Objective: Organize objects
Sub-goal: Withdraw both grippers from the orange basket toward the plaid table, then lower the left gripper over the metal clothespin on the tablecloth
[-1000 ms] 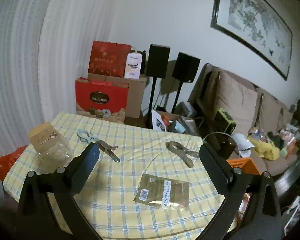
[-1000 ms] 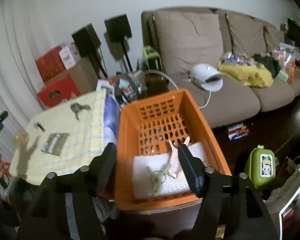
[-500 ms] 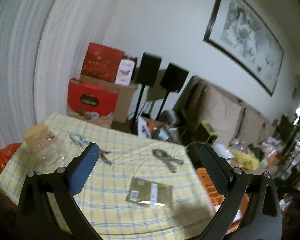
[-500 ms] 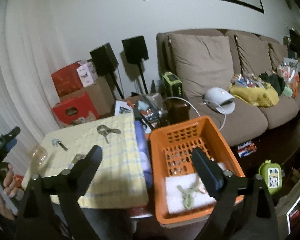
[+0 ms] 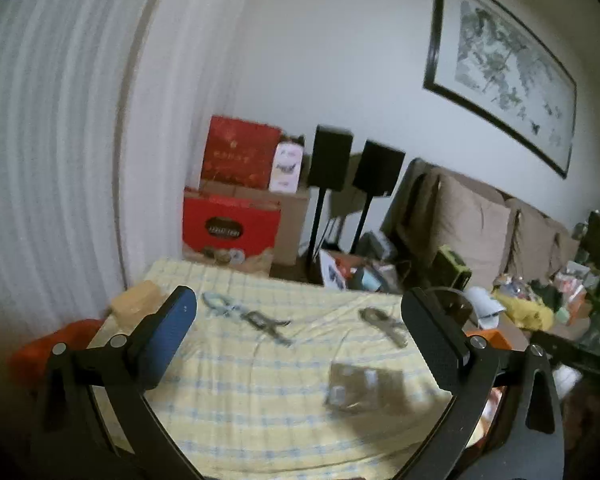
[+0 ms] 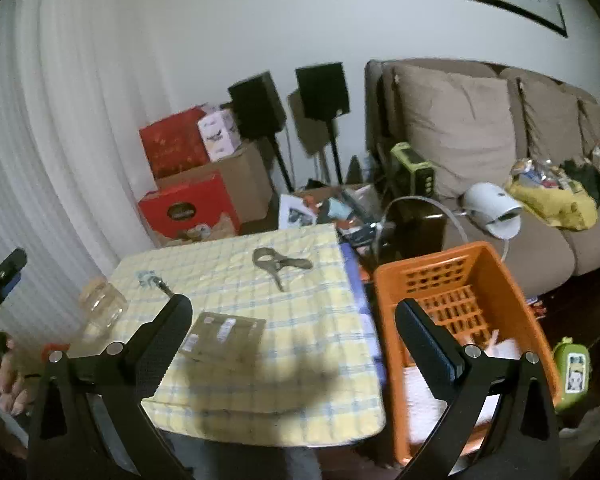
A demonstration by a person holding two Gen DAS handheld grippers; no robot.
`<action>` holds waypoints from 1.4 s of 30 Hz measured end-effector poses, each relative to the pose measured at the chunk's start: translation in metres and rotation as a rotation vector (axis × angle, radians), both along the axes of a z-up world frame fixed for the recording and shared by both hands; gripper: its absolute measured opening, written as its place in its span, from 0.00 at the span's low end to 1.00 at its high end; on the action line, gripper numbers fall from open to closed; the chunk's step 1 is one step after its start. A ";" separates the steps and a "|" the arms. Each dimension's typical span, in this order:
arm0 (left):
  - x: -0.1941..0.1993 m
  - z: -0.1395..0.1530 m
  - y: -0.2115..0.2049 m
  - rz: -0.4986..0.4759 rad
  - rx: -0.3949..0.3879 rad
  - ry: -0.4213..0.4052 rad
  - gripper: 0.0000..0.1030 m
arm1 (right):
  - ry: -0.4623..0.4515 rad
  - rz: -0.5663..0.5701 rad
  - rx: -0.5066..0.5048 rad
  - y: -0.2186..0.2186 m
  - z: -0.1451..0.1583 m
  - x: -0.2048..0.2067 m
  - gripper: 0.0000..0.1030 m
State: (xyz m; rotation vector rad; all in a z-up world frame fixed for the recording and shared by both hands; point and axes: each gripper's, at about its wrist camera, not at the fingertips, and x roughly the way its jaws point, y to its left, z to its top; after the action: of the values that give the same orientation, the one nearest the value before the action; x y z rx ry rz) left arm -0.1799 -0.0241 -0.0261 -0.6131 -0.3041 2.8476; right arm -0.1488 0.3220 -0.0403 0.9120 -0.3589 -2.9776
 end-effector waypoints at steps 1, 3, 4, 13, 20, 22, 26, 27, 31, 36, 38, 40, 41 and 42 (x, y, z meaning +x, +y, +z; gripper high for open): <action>-0.003 -0.006 -0.011 -0.009 0.022 -0.014 1.00 | -0.016 0.010 -0.005 -0.006 -0.004 -0.009 0.99; -0.012 -0.021 -0.032 -0.001 0.070 -0.055 1.00 | -0.060 0.050 -0.003 -0.023 -0.014 -0.028 0.99; -0.017 -0.027 -0.039 0.008 0.083 -0.073 1.00 | -0.079 0.072 0.006 -0.032 -0.019 -0.036 0.99; -0.059 -0.102 -0.070 0.086 0.106 -0.265 1.00 | -0.231 0.160 0.187 -0.080 -0.067 -0.115 0.99; -0.078 -0.144 -0.081 0.087 0.176 -0.351 1.00 | -0.265 0.422 0.188 -0.142 -0.074 -0.169 0.99; -0.082 -0.153 -0.084 0.083 0.197 -0.381 0.99 | -0.273 0.534 0.161 -0.174 -0.086 -0.189 0.99; -0.082 -0.159 -0.089 0.096 0.199 -0.383 1.00 | -0.360 0.625 0.162 -0.226 -0.119 -0.232 0.98; -0.084 -0.163 -0.088 0.085 0.204 -0.398 0.99 | -0.388 0.625 0.178 -0.238 -0.129 -0.246 0.97; -0.087 -0.169 -0.086 0.081 0.194 -0.419 0.99 | -0.448 0.591 0.204 -0.268 -0.156 -0.280 0.88; -0.086 -0.168 -0.086 0.088 0.198 -0.411 0.99 | -0.435 0.507 0.312 -0.273 -0.165 -0.280 0.14; -0.087 -0.169 -0.088 0.086 0.214 -0.412 0.99 | -0.445 0.494 0.160 -0.253 -0.157 -0.274 0.13; -0.087 -0.167 -0.085 0.076 0.228 -0.407 0.99 | -0.396 0.471 0.077 -0.231 -0.143 -0.261 0.13; -0.088 -0.166 -0.082 0.072 0.225 -0.404 0.99 | -0.378 0.451 0.060 -0.220 -0.136 -0.253 0.13; -0.089 -0.164 -0.078 0.066 0.217 -0.400 0.99 | -0.356 0.427 0.033 -0.207 -0.128 -0.243 0.13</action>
State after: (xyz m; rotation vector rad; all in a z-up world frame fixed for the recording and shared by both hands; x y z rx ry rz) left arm -0.2691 -0.1022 -0.1900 -1.1390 -0.6969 2.6795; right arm -0.3921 0.1146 -0.1685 1.3318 -0.0957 -2.4410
